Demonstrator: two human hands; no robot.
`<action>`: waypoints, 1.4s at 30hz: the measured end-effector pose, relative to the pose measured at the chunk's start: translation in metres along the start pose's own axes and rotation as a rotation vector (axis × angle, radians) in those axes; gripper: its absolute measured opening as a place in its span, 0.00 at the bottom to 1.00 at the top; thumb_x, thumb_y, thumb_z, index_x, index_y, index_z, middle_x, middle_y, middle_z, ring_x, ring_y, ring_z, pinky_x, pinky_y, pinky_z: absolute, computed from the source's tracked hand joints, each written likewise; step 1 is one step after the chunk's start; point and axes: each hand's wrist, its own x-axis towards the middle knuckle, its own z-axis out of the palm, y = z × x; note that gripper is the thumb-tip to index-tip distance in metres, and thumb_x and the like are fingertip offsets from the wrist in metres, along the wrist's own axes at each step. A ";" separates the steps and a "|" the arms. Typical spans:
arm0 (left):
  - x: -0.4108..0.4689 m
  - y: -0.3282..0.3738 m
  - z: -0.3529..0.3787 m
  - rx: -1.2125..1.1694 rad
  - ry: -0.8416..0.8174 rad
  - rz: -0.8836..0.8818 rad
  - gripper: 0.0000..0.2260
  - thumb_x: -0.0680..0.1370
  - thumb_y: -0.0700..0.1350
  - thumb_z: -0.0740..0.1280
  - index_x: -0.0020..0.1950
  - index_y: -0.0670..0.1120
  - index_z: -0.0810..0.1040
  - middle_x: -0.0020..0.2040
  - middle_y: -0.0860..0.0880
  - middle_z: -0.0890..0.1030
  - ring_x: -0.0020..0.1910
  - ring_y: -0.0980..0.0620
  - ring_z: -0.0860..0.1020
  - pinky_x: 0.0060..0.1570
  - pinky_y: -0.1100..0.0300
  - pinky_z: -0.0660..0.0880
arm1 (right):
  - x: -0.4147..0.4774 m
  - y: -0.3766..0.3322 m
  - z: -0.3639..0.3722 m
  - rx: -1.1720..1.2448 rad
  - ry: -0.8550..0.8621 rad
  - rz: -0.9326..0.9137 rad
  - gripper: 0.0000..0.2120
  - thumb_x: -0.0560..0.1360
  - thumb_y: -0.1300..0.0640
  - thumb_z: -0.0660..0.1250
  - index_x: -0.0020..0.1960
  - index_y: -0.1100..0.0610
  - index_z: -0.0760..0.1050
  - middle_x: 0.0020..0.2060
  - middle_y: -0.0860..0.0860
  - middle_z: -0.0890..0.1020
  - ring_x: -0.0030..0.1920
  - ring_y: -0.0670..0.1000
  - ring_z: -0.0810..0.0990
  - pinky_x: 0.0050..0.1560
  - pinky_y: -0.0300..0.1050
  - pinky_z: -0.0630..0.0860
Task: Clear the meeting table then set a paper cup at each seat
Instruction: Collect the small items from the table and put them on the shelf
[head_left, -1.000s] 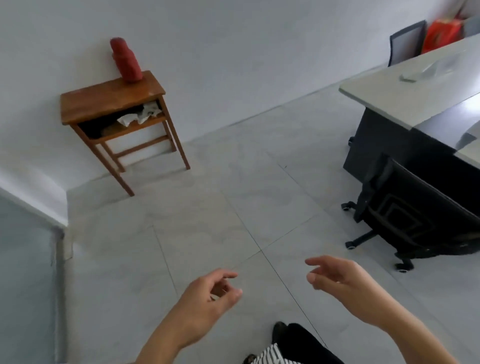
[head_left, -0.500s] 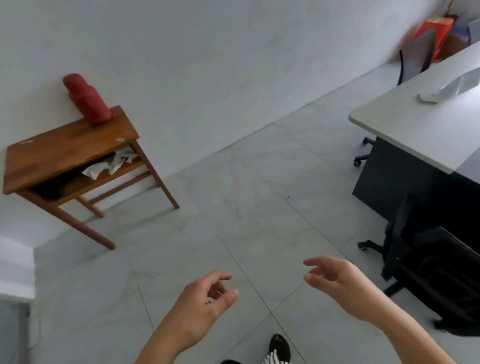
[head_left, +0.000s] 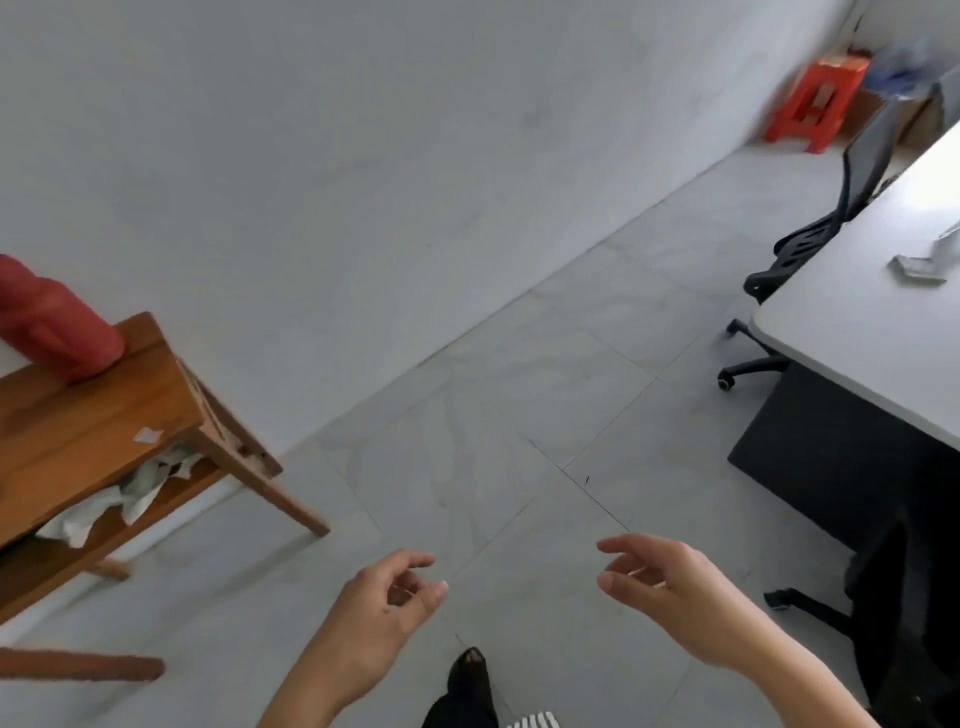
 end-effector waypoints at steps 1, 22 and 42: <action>0.027 0.014 -0.015 0.005 -0.009 0.020 0.07 0.76 0.49 0.71 0.52 0.57 0.78 0.45 0.50 0.80 0.50 0.52 0.80 0.49 0.66 0.74 | 0.015 -0.010 -0.009 0.022 0.023 0.013 0.13 0.75 0.44 0.68 0.59 0.41 0.75 0.46 0.40 0.83 0.44 0.35 0.81 0.45 0.32 0.77; 0.473 0.319 -0.032 0.358 -0.305 0.225 0.10 0.76 0.53 0.70 0.57 0.60 0.76 0.47 0.53 0.82 0.46 0.63 0.80 0.49 0.67 0.74 | 0.375 -0.021 -0.304 0.178 0.244 0.149 0.18 0.74 0.42 0.67 0.62 0.42 0.73 0.49 0.40 0.81 0.47 0.39 0.81 0.51 0.37 0.78; 0.848 0.646 0.143 0.450 -0.677 0.477 0.12 0.77 0.52 0.68 0.60 0.53 0.78 0.46 0.51 0.82 0.48 0.56 0.81 0.48 0.66 0.74 | 0.540 0.062 -0.589 0.460 0.652 0.447 0.13 0.74 0.46 0.70 0.58 0.43 0.77 0.45 0.43 0.83 0.41 0.37 0.82 0.48 0.38 0.78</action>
